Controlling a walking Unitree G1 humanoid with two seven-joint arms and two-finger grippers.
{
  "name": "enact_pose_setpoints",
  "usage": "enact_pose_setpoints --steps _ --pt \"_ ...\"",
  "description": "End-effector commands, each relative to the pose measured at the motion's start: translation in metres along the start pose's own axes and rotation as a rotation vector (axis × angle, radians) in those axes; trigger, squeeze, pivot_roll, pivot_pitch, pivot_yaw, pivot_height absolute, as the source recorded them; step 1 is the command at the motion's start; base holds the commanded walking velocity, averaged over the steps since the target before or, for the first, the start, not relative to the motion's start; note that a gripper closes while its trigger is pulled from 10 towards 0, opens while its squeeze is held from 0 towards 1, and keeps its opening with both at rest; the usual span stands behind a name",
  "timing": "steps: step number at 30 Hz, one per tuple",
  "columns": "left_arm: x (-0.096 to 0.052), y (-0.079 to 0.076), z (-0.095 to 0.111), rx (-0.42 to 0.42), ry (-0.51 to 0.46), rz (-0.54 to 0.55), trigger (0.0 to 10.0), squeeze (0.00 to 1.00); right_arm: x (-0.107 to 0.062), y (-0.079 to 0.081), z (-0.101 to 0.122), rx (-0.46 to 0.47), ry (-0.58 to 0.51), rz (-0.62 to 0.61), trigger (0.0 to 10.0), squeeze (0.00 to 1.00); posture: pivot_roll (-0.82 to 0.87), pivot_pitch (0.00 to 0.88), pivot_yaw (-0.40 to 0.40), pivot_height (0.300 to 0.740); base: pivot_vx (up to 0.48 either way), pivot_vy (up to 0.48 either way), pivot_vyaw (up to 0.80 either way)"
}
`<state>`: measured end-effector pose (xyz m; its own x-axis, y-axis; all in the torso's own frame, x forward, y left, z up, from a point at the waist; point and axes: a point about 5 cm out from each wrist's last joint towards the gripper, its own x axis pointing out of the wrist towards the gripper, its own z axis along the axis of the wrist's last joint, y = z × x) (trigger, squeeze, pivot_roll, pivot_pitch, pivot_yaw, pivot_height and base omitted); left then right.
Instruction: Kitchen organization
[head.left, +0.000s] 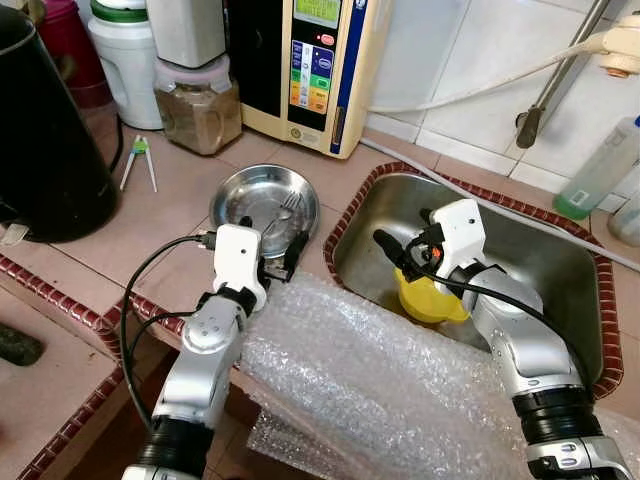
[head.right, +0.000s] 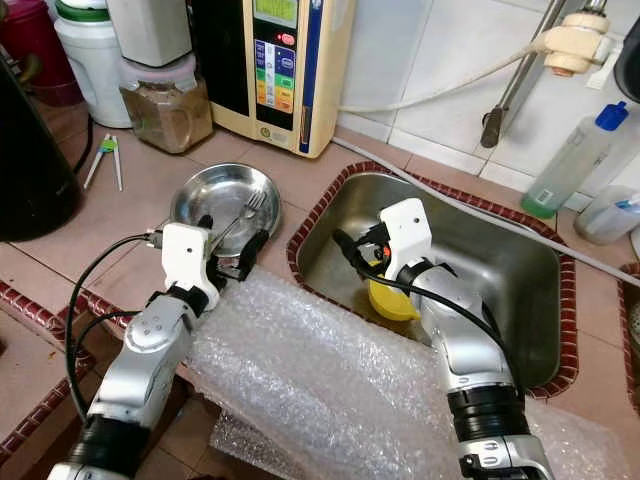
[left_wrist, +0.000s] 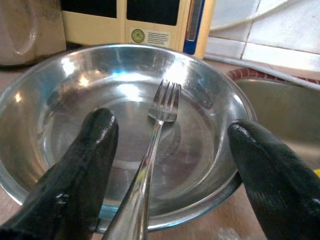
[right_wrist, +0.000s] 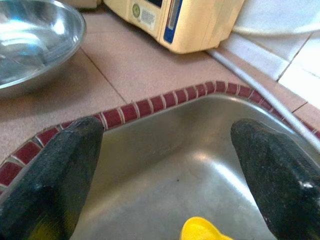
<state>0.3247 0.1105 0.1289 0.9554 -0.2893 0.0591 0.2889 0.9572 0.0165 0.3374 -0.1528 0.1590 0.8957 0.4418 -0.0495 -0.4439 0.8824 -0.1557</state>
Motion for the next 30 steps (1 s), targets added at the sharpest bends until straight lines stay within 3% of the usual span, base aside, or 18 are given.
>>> enact_pose_setpoints --steps 1,2,3,4,5,6,7,8,14,30 --pt "0.003 0.001 -0.008 -0.012 0.040 0.012 0.0 0.00 -0.004 -0.002 0.002 -0.008 -0.002 0.001 10.0 0.81 0.00 0.096 -0.093 0.740 0.000 0.000 0.00" --pt "0.005 0.003 -0.006 -0.008 0.033 0.021 0.0 0.00 -0.004 -0.003 0.003 -0.010 -0.003 0.003 10.0 0.76 0.00 0.096 -0.093 0.740 0.000 0.000 0.00" --pt "0.007 0.005 -0.004 -0.005 0.026 0.027 0.0 0.00 -0.004 -0.003 0.004 -0.008 -0.005 0.008 10.0 0.55 -0.01 0.095 -0.092 0.740 0.000 0.000 0.00" --pt "0.008 0.006 -0.003 -0.003 0.022 0.030 0.0 0.00 -0.005 -0.003 0.005 -0.006 -0.006 0.011 10.0 0.55 -0.01 0.095 -0.092 0.740 0.000 0.000 0.00" --pt "0.009 0.008 -0.001 0.000 0.013 0.036 0.0 0.00 -0.005 -0.003 0.006 -0.001 -0.010 0.022 10.0 0.35 0.00 0.096 -0.092 0.740 0.000 0.000 0.00" --pt "0.009 0.008 -0.001 0.000 0.013 0.036 0.0 0.00 -0.005 -0.003 0.006 -0.001 -0.010 0.022 10.0 0.35 0.00 0.096 -0.092 0.740 0.000 0.000 0.00" --pt "0.011 0.011 0.001 0.004 0.004 0.045 0.0 0.00 -0.005 0.000 0.009 0.012 -0.020 0.058 10.0 0.09 0.00 0.095 -0.092 0.740 0.000 0.000 0.00" --pt "0.012 0.014 0.003 0.008 -0.002 0.053 0.0 0.00 -0.006 0.004 0.012 0.025 -0.031 0.098 10.0 0.02 0.00 0.095 -0.092 0.740 0.000 0.000 0.00" --pt "0.016 0.018 0.009 0.002 -0.027 0.064 0.0 0.00 -0.011 0.019 0.017 0.041 -0.043 0.231 10.0 0.00 0.00 0.095 -0.091 0.740 0.000 0.000 0.00" --pt "0.019 0.024 0.009 -0.038 -0.029 0.075 0.0 0.00 -0.012 0.023 0.021 0.047 -0.040 0.283 10.0 0.00 0.00 0.085 -0.095 0.740 0.000 0.000 0.00"
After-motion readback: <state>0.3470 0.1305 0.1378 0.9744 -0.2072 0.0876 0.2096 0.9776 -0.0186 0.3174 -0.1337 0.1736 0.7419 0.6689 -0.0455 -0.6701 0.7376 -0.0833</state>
